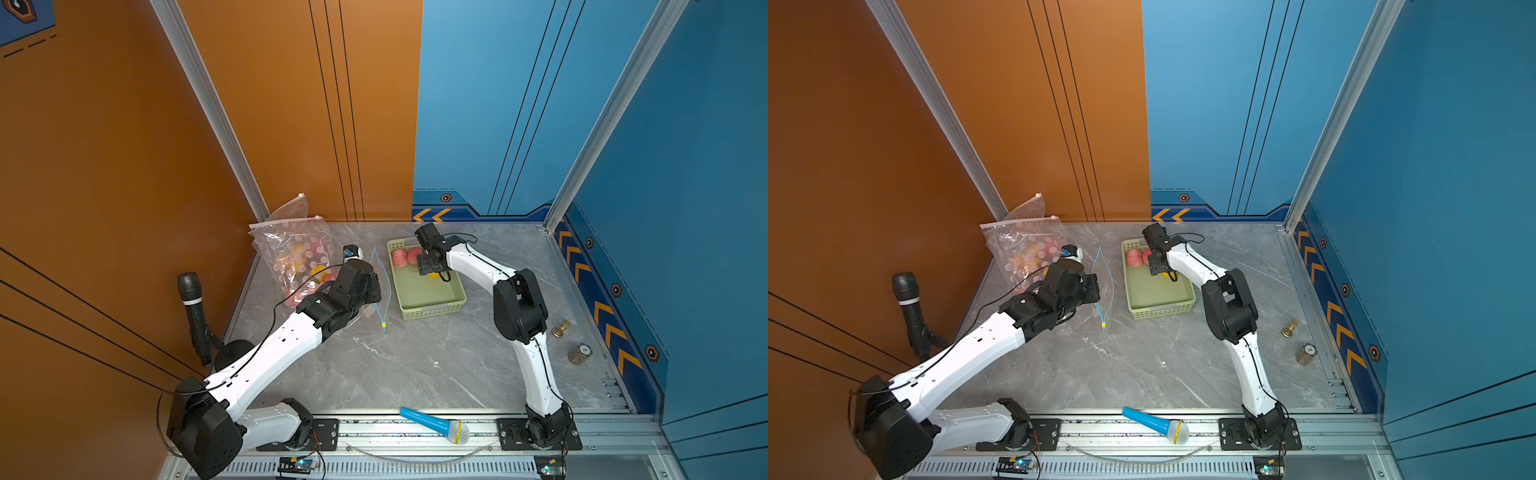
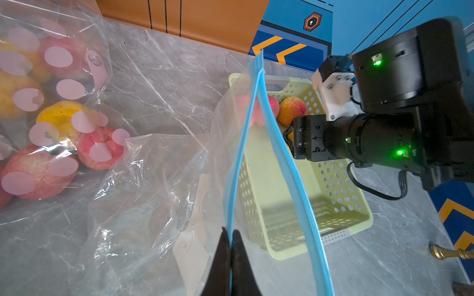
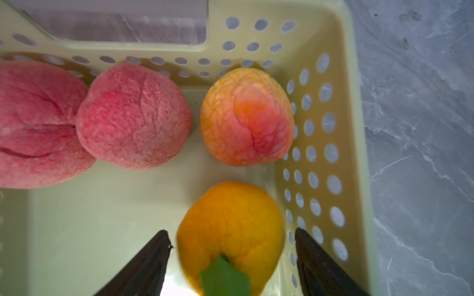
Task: Place the peach in a zip-top bag and seal the zipper
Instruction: Pick up the peach from the basket, then place the peach in the zipper food storage bag.
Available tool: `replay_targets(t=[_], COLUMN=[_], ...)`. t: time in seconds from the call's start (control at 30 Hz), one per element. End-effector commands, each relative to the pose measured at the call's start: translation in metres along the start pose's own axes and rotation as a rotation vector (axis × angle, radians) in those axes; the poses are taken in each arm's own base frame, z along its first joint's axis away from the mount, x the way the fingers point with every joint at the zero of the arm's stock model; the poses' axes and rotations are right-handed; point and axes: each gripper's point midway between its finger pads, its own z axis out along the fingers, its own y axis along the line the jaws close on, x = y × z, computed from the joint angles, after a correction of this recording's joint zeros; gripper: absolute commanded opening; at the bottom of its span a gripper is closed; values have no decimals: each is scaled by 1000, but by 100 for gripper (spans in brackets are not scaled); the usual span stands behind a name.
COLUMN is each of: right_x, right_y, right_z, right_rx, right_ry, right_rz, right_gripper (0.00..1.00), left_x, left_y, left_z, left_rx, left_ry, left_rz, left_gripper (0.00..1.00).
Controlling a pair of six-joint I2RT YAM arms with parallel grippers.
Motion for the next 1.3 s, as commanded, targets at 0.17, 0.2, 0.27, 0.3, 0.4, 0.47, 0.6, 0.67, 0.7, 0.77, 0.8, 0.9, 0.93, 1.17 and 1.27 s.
replay_targets(t=[0.17,0.2,0.27,0.3,0.4,0.47,0.6,0.67,0.7,0.77,0.8,0.9,0.93,1.17,1.27], right_x=[15,15,16,16,17,18,14,10,4,7,5,0,-1,-6,-7], right_y=[0,-1,-1,-1,-1,-1,1,3,4,6,8,18,23,61,72], right_z=[17,18,19,18,17,13,-10,-28,-41,-65,-78,-121,-136,-231,-258], right_rx=[-6,-8,-19,-23,-36,-47,-98,-134,-159,-208,-241,-358,-404,-715,-829], right_ry=[64,67,72,71,73,74,47,19,-7,-34,-55,-132,-159,-332,-389], right_rz=[-75,-73,-68,-67,-68,-65,-51,-35,-22,0,14,65,82,156,194], right_gripper=[75,74,73,73,68,62,49,42,38,34,32,28,27,26,26], left_x=[-1,0,0,1,1,1,2,3,2,2,2,3,2,-4,-6], left_y=[-1,-1,-1,-1,-1,-1,-1,-2,-3,-4,-4,-6,-7,-13,-17], left_z=[3,3,3,3,3,3,3,3,3,3,4,5,5,8,11], left_rx=[16,16,16,15,17,18,19,24,24,27,27,32,36,63,82], left_ry=[0,3,1,4,4,5,11,12,11,11,11,13,13,5,6], left_rz=[-22,-20,-23,-24,-27,-27,-28,-29,-29,-29,-29,-32,-34,-51,-64], left_gripper=[0,0,0,0,0,0,0,0,0,0,0,0,0,0,0])
